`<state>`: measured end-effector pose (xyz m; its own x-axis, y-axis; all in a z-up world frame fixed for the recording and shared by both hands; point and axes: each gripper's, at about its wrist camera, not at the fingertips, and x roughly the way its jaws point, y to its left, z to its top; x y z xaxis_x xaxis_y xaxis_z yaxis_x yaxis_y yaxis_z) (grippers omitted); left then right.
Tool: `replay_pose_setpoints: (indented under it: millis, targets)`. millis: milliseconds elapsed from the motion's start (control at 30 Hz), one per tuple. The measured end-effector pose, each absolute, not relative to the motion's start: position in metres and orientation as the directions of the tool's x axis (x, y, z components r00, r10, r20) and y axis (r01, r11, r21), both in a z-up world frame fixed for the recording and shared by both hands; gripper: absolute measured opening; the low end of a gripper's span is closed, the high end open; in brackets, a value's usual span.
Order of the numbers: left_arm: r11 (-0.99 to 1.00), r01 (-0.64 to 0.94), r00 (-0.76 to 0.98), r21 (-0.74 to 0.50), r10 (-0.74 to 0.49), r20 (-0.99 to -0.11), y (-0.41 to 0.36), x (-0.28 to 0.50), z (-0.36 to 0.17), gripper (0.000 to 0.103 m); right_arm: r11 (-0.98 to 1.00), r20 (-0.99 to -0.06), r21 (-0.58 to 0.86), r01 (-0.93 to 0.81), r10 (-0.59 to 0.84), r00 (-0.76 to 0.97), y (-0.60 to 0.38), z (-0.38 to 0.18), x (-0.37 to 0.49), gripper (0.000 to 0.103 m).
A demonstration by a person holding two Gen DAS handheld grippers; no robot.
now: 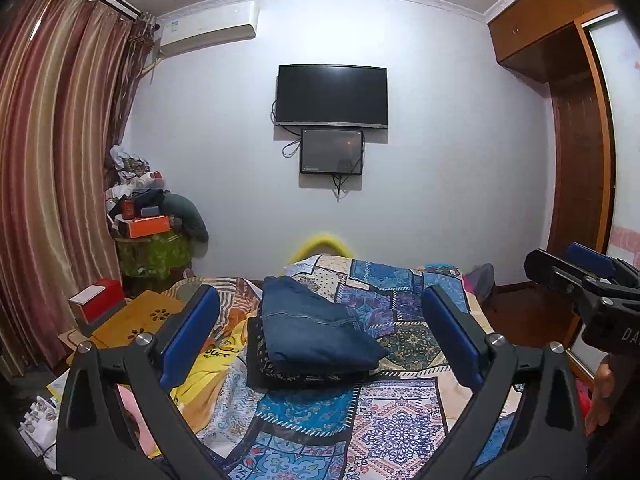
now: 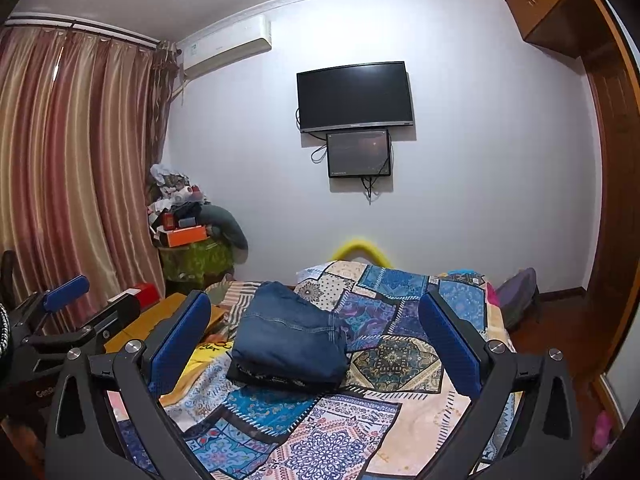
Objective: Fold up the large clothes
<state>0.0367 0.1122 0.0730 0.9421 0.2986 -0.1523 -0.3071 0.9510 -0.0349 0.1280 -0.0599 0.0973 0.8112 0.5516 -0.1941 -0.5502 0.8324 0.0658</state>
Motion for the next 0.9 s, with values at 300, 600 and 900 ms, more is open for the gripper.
replay_pose_setpoints:
  millis: [300, 600, 900]
  targets:
    - [0.957, -0.289, 0.947, -0.039, 0.279, -0.159, 0.1095, 0.038, 0.0725, 0.102, 0.838, -0.216, 0.058, -0.542, 0.54, 0.813, -0.0579, 0.0945, 0.1293, 0.103]
    - [0.958, -0.281, 0.949, -0.062, 0.267, -0.166, 0.1119, 0.0366, 0.0733, 0.102, 0.84, -0.214, 0.057, -0.54, 0.539, 0.815, -0.0609, 0.0954, 0.1273, 0.103]
    - [0.958, -0.28, 0.95, -0.067, 0.267, -0.16, 0.1104, 0.0327, 0.0736, 0.102, 0.839, -0.205, 0.051, -0.541, 0.539, 0.817, -0.0608, 0.0973, 0.1281, 0.103]
